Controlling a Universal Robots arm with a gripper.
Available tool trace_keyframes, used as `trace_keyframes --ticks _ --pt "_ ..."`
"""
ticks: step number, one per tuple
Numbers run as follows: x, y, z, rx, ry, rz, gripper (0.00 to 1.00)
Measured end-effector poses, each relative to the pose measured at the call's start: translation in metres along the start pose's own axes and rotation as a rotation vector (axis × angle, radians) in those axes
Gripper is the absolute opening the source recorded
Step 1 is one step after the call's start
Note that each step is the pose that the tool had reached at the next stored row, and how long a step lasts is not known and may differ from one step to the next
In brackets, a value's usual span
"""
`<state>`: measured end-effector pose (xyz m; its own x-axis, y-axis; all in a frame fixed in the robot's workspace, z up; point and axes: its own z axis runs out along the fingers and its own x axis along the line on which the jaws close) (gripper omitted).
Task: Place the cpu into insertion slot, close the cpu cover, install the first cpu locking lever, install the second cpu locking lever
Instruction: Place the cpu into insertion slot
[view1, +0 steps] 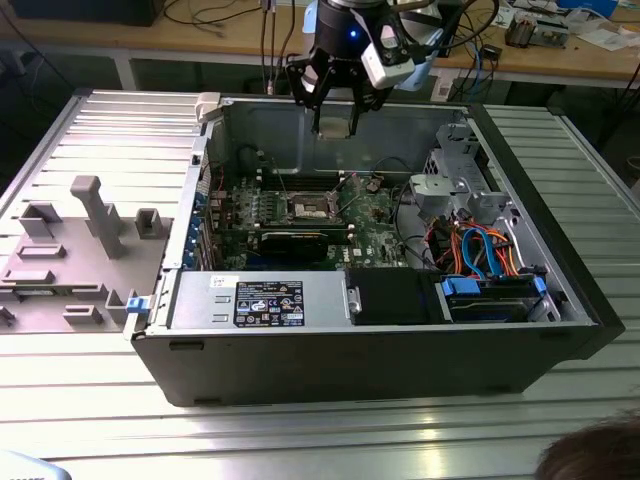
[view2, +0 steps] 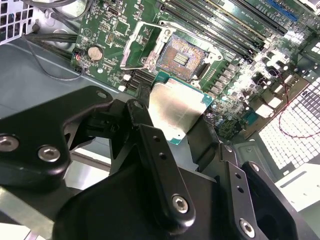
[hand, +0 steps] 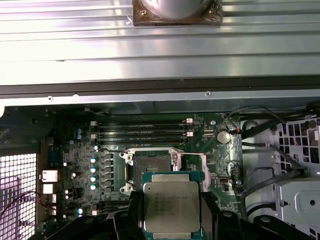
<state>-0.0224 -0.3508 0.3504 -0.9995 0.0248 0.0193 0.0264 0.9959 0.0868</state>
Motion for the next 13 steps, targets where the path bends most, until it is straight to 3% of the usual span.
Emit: trace_keyframes --ticks 13 --pt "0.0000 -0.0003 0.0033 0.0000 0.0000 0.000 0.55"
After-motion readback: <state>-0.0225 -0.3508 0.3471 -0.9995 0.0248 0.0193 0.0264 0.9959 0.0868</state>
